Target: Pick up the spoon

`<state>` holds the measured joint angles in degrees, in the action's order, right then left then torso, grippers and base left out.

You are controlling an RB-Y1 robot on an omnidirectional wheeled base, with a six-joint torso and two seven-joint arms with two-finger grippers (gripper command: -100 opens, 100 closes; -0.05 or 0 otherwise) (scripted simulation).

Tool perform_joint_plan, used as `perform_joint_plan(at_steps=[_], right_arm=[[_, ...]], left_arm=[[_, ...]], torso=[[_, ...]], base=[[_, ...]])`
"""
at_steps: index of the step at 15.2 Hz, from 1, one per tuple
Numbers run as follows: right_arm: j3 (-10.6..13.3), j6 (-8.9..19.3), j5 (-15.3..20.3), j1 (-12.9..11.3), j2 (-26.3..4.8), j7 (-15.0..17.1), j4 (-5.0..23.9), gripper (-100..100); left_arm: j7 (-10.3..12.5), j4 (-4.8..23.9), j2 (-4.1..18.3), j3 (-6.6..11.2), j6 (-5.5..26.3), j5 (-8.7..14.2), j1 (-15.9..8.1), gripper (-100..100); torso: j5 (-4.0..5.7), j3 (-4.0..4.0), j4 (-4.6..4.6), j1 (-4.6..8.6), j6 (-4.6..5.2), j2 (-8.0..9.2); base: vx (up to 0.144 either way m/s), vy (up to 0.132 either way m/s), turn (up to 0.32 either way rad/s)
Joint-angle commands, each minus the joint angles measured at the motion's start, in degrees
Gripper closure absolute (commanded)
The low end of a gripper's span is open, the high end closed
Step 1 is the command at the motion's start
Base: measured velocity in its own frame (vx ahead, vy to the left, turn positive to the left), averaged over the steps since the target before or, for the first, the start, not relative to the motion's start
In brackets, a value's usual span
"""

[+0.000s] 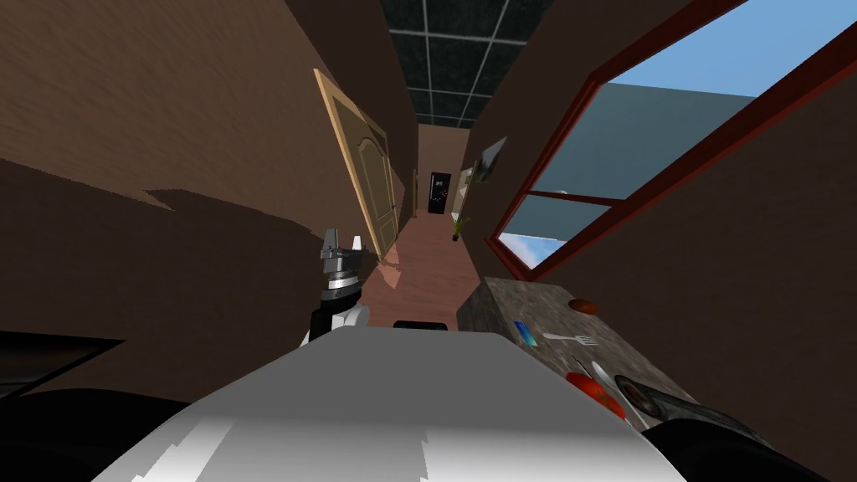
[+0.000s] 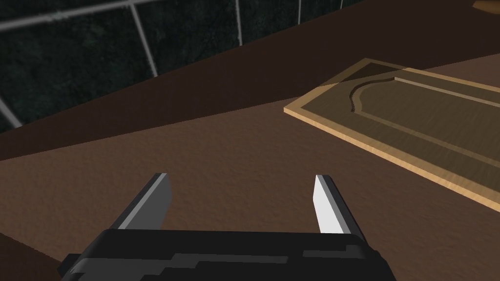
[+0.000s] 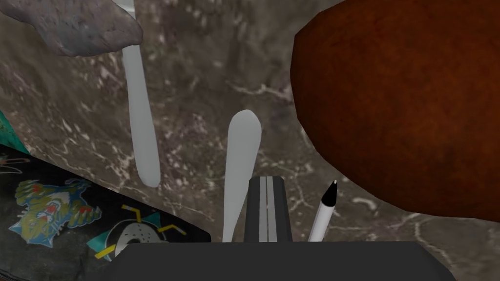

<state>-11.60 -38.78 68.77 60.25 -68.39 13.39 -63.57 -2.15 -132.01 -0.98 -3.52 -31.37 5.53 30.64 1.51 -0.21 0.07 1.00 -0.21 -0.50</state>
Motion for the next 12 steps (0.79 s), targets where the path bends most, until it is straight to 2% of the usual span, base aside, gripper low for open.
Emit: perform_joint_plan(at_steps=[1,2,3,4,5,7,8,9,12], right_arm=[[-0.7,0.2,2.9,0.9,0.3,2.9,-2.9,100],[-0.7,0.2,3.8,0.9,0.3,4.1,-4.4,100],[-0.7,0.2,3.8,0.9,0.3,5.1,-4.4,100],[-3.3,1.2,6.1,3.6,1.3,6.6,-6.5,100],[-3.3,1.2,7.2,4.3,1.3,7.7,-7.5,100],[-3.3,1.2,9.5,4.3,1.3,10.3,-10.3,100],[-3.3,1.2,9.5,4.3,1.3,11.4,-10.9,100],[-5.9,2.1,11.7,7.5,2.3,12.8,-13.0,100],[-5.9,2.1,15.2,7.8,2.3,16.6,-16.7,100]], left_arm=[[0.0,0.0,0.0,0.00,0.0,0.0,0.0,0],[0.0,0.0,0.0,0.00,0.0,0.0,0.0,0],[0.0,0.0,0.0,0.00,0.0,0.0,0.0,0],[0.0,0.0,0.0,0.00,0.0,0.0,0.0,0],[0.0,0.0,0.0,0.00,0.0,0.0,0.0,0],[0.0,0.0,0.0,0.00,0.0,0.0,0.0,0],[0.0,0.0,0.0,0.00,0.0,0.0,0.0,0],[0.0,0.0,0.0,0.00,0.0,0.0,0.0,0],[0.0,0.0,0.0,0.00,0.0,0.0,0.0,0]], torso=[[0.00,0.00,0.00,0.00,0.00,0.00],[0.02,0.00,0.00,0.03,-0.02,-0.01],[0.03,-0.01,0.00,0.00,-0.04,-0.03],[0.01,-0.02,-0.01,-0.06,-0.04,-0.05],[0.00,-0.02,-0.01,-0.02,0.00,-0.03],[0.03,-0.01,0.00,0.05,-0.02,-0.01],[0.02,-0.01,0.00,-0.01,-0.03,-0.02],[0.01,-0.02,0.00,-0.08,-0.03,-0.03],[0.03,0.01,0.01,0.04,-0.02,0.01]], base=[[-0.008,-0.064,-0.012],[-0.004,-0.038,0.004],[-0.001,-0.017,0.010],[-0.003,-0.050,-0.019],[-0.007,-0.077,-0.034],[-0.008,-0.048,-0.007],[-0.005,-0.015,0.008],[-0.010,-0.047,-0.024],[-0.010,-0.056,-0.013]])
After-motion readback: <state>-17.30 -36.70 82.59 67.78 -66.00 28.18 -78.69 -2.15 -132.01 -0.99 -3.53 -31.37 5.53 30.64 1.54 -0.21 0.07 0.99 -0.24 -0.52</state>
